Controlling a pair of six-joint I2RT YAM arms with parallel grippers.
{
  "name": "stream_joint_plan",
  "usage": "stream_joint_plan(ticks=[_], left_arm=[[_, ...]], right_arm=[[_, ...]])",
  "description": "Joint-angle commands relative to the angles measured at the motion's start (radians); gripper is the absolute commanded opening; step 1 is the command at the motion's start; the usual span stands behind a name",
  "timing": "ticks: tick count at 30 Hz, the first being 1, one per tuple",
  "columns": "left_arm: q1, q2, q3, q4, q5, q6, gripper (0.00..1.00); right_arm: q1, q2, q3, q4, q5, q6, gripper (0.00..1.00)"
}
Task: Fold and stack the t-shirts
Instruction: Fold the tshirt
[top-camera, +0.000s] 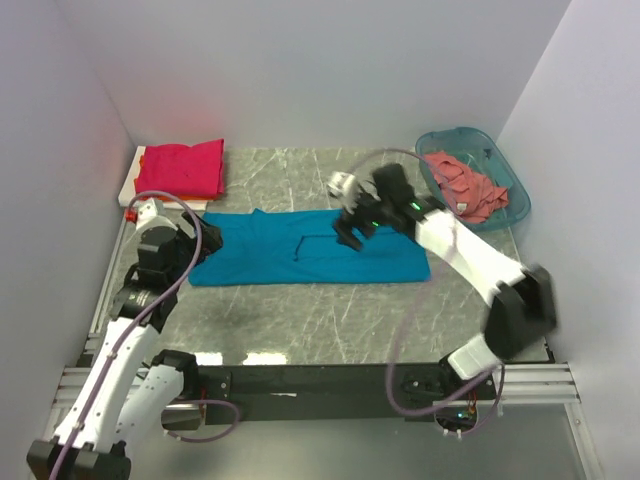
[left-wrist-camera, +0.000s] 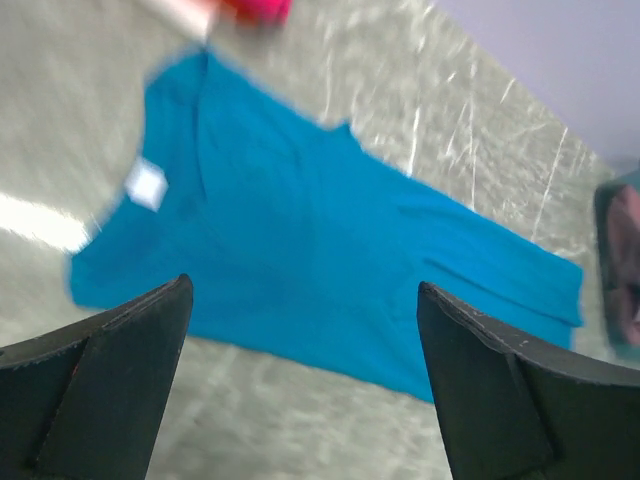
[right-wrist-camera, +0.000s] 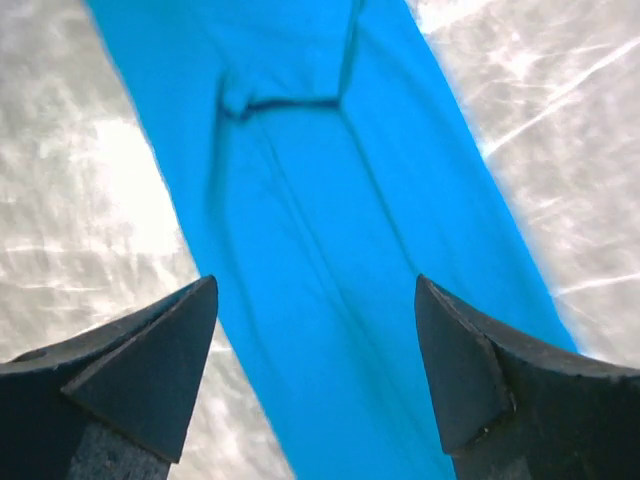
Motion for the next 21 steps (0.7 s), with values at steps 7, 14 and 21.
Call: stream_joint_plan(ticks=[7,14,21], left_arm=[[0.069,0.107,-0.235,0.029,0.098,-0.621,0.96],[0.129,0.177,-0.335,0.142,0.012,-0.689,0.76],[0.138,0.381,-0.289,0.179,-0.068,-0.697,0.67]], right_arm=[[-0.082,-0.306,-0.370,-0.087,-0.081,-0.516,0.74],[-0.187,-0.381,-0.499,-0.081,-0.053,-0.598,0.73],[-0.196,-0.408,-0.543,-0.041,-0.086,-0.567,0.72]])
